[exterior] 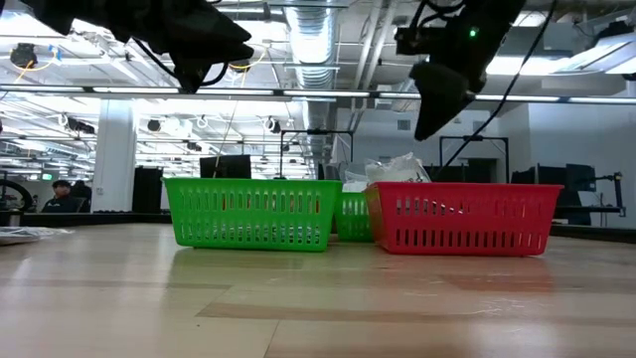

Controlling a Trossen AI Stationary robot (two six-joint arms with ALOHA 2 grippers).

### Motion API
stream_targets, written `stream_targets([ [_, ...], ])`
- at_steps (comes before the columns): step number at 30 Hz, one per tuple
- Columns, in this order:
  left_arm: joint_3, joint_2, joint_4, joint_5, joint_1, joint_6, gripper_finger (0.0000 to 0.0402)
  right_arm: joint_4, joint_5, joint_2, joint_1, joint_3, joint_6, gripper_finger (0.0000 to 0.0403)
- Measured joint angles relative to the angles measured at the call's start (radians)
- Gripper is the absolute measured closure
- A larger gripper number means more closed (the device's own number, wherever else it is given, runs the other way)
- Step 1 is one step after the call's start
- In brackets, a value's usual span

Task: Pick & Place Travel size toiletries
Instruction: Put the black hairbrush into the left red basket

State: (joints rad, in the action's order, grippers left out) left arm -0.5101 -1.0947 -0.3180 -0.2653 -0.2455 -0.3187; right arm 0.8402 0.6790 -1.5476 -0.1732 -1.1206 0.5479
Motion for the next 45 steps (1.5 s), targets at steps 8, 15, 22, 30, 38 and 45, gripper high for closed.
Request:
stream_targets([
  [8, 0.025, 0.0, -0.005, 0.0, 0.0, -0.012, 0.0321, 0.087, -0.079, 0.095, 0.097, 0.027, 0.029, 0.0248],
  [15, 0.026, 0.0, -0.021, 0.0, 0.0, -0.021, 0.0321, 0.035, -0.144, 0.203, 0.226, 0.187, 0.029, 0.0259],
  [22, 0.026, 0.0, -0.031, 0.0, 0.0, -0.021, 0.0321, -0.109, -0.298, 0.292, 0.398, 0.333, -0.034, 0.0271],
  [30, 0.026, 0.0, -0.036, 0.0, 0.0, -0.019, 0.0321, -0.165, -0.401, 0.254, 0.601, 0.374, -0.113, 0.0273],
  [38, 0.026, 0.0, -0.036, 0.0, 0.0, -0.019, 0.0321, -0.29, -0.472, 0.217, 0.73, 0.373, -0.189, 0.0277],
  [45, 0.04, 0.0, -0.039, 0.0, 0.0, -0.021, 0.0321, -0.324, -0.507, 0.203, 0.804, 0.374, -0.204, 0.0277],
])
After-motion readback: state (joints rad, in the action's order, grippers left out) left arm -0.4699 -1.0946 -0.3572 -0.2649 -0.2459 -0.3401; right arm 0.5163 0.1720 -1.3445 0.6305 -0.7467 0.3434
